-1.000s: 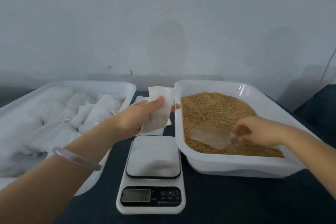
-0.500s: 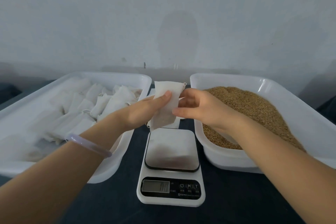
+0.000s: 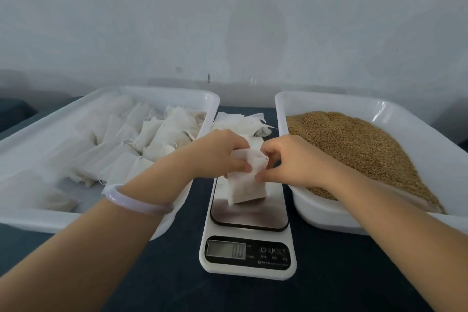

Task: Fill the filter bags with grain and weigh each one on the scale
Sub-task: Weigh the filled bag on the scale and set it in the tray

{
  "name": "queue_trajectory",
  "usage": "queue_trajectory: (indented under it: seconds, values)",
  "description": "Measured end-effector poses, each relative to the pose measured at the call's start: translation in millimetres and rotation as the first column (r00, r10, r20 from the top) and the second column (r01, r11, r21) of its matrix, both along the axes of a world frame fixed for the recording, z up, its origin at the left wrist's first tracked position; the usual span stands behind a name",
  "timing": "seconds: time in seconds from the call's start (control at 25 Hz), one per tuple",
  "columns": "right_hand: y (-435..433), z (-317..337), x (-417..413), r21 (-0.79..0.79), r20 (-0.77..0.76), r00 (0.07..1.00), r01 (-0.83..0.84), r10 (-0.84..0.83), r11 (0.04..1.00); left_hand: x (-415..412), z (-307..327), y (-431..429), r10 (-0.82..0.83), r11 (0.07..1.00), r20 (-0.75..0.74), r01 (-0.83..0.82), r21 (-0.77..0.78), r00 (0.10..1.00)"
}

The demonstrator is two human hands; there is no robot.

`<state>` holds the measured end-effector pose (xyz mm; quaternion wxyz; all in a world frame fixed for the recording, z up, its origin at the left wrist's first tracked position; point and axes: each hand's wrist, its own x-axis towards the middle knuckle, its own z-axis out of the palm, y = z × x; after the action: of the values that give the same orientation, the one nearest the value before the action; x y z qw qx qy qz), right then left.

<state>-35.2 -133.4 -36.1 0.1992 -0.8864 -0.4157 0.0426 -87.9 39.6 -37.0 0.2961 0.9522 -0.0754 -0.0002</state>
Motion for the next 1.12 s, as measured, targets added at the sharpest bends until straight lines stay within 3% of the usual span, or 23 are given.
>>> queue_trajectory:
  seconds: [0.16, 0.44, 0.68, 1.12]
  values:
    - [7.1, 6.2, -1.9, -0.187, 0.085, 0.996, 0.001, 0.015, 0.982, -1.0, -0.9, -1.2, -0.006, 0.981, -0.015, 0.009, 0.193, 1.000]
    - [14.3, -4.8, -3.1, -0.213, 0.203, 0.979, 0.038, 0.006, 0.976, 2.5, -3.1, -6.2, 0.065, 0.946, 0.002, -0.062, 0.319, 0.998]
    - [20.1, -8.0, 4.2, -0.289, 0.162, 0.987, 0.041, 0.006, 0.957, 8.3, -4.8, -14.3, 0.013, 0.895, -0.057, 0.014, 0.446, 0.998]
    - [21.5, -10.0, 2.3, -0.265, 0.146, 0.989, 0.040, 0.000, 0.963, 4.9, -6.8, -10.4, -0.009, 0.938, -0.102, 0.044, 0.344, 0.995]
